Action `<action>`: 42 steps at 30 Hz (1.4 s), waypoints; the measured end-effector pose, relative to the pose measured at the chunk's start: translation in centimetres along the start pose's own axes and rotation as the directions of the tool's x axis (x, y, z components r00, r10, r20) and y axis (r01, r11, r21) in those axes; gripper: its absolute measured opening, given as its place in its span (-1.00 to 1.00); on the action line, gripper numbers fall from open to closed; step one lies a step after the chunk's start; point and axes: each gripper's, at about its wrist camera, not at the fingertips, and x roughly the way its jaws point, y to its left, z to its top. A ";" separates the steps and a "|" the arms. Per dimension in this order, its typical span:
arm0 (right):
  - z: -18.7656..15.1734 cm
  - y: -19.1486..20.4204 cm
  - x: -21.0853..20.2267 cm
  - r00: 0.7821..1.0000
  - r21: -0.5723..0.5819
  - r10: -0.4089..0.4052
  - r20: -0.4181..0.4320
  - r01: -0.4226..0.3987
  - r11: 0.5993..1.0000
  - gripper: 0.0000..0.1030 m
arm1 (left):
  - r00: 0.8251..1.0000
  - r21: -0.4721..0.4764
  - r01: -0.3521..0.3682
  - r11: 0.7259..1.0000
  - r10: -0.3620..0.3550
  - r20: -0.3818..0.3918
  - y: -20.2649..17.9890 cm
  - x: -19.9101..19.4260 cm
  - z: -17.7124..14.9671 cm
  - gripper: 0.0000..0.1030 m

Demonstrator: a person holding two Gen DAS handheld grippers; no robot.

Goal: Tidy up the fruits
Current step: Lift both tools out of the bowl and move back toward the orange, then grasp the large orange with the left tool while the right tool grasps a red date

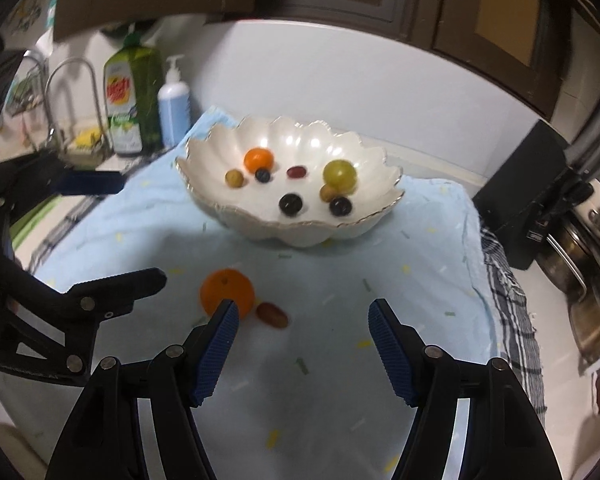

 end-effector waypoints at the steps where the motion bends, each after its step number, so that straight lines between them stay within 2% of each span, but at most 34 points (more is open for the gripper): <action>1: 0.0 0.1 0.3 1.000 -0.010 0.003 -0.007 -0.003 1.000 0.27 | 1.000 0.004 0.009 1.000 -0.009 -0.006 -0.1 0.3 -0.1 0.66; 10: -0.3 0.2 3.6 0.993 -0.131 0.067 -0.099 -0.080 0.988 0.04 | 0.992 0.045 0.110 0.993 -0.107 -0.059 -0.6 3.3 -0.7 0.52; 15: -0.1 0.5 5.4 0.981 -0.194 0.114 -0.155 -0.144 0.970 -0.09 | 0.983 0.072 0.170 0.983 -0.163 -0.088 -1.1 4.8 -0.5 0.45; 21: 0.2 0.6 6.9 0.966 -0.246 0.160 -0.202 -0.208 0.947 -0.10 | 0.968 0.080 0.233 0.969 -0.222 -0.118 -1.3 6.4 -0.1 0.43; 24: 0.4 0.5 7.6 0.959 -0.260 0.177 -0.222 -0.233 0.937 -0.19 | 0.961 0.079 0.252 0.964 -0.241 -0.134 -1.4 7.2 0.0 0.39; 31: 0.7 0.2 8.7 0.944 -0.244 0.213 -0.251 -0.275 0.930 -0.33 | 0.944 0.032 0.297 0.954 -0.288 -0.163 -0.8 8.7 0.2 0.19; 35: 0.6 0.2 8.9 0.934 -0.227 0.244 -0.263 -0.305 0.925 -0.49 | 0.927 0.003 0.330 0.944 -0.324 -0.188 -0.7 9.4 0.1 -0.09; 42: 0.3 0.3 9.0 0.924 -0.189 0.274 -0.265 -0.328 0.925 -0.64 | 0.927 -0.023 0.326 0.945 -0.325 -0.187 -0.6 9.4 0.0 -0.11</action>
